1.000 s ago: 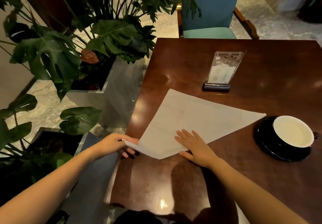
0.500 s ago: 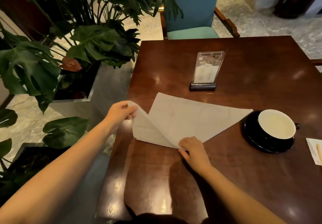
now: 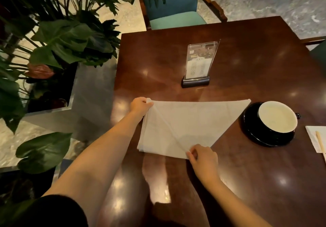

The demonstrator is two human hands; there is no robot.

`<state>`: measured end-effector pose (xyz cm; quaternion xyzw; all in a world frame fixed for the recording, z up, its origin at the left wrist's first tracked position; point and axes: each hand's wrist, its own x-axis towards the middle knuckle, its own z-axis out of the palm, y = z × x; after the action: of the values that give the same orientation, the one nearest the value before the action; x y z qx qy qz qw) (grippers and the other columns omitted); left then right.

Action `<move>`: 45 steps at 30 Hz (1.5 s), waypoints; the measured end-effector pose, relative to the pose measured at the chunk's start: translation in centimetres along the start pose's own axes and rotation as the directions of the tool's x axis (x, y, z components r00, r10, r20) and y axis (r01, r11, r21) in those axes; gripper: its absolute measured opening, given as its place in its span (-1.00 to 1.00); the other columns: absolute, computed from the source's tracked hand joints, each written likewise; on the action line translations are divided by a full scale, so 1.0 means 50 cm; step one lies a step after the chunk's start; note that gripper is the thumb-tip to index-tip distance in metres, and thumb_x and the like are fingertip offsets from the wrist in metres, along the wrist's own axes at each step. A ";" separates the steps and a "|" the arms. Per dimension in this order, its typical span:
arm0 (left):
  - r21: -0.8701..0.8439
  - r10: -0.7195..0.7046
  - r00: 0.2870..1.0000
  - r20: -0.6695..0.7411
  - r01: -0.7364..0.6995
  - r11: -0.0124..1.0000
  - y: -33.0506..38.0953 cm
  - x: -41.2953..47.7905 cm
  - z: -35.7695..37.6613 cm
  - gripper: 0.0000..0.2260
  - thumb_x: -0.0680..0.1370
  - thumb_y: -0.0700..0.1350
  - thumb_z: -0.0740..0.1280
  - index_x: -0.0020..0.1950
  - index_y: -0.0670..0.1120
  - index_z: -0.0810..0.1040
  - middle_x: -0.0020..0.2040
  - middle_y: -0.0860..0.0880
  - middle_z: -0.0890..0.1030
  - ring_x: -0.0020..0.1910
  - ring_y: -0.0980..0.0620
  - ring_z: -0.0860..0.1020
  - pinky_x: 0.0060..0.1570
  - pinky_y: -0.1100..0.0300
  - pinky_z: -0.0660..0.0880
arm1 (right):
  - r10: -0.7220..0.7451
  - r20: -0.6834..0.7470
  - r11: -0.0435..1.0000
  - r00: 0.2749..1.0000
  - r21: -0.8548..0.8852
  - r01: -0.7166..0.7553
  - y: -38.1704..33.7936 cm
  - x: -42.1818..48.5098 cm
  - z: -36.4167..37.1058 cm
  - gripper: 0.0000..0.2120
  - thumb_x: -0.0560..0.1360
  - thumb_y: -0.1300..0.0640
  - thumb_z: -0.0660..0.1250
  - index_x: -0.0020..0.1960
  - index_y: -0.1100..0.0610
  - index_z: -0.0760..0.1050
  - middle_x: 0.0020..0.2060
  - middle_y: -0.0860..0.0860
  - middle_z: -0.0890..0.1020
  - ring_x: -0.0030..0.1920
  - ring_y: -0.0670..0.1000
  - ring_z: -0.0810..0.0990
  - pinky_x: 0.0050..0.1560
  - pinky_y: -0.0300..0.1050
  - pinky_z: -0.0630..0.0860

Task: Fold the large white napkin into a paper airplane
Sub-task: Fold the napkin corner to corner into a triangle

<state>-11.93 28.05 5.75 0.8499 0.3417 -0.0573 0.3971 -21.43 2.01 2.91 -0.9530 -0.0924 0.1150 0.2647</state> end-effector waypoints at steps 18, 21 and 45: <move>-0.150 0.085 0.966 -0.243 -0.124 0.981 -0.052 -0.006 0.042 -0.73 0.55 -0.16 0.27 0.25 -0.10 0.45 -0.06 0.05 0.50 -0.12 0.07 0.47 -0.14 0.22 0.40 | 0.040 -0.144 0.994 0.989 -0.098 -0.055 0.015 -0.023 0.026 -0.93 0.50 0.09 0.32 -0.14 0.05 0.53 -0.25 -0.07 0.57 -0.19 0.02 0.46 -0.12 -0.09 0.26; -0.200 0.143 0.961 -0.236 -0.192 0.961 -0.053 -0.003 0.047 -0.72 0.55 -0.15 0.28 0.26 -0.06 0.44 -0.19 0.08 0.49 -0.23 0.10 0.47 -0.12 0.19 0.51 | 0.039 -0.151 0.996 0.988 -0.068 -0.050 0.018 -0.022 0.027 -0.95 0.51 0.11 0.32 -0.12 0.05 0.54 -0.23 -0.07 0.58 -0.17 0.00 0.46 -0.08 -0.11 0.22; 0.628 0.495 0.861 0.117 -0.451 0.634 -0.150 -0.072 0.100 -0.47 0.61 0.15 -0.08 0.53 -0.03 -0.02 0.55 0.01 0.02 0.52 0.07 -0.08 0.48 -0.11 -0.08 | -0.428 0.277 0.771 0.860 -0.385 0.508 0.057 -0.012 0.039 -0.43 0.62 -0.12 -0.17 0.49 0.17 0.14 0.49 0.08 0.18 0.50 0.05 0.13 0.46 -0.01 -0.06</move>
<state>-18.51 25.94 -1.11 0.9933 0.0799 -0.0351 0.0752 -22.21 0.42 -0.11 -0.9203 -0.3738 0.1033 0.0508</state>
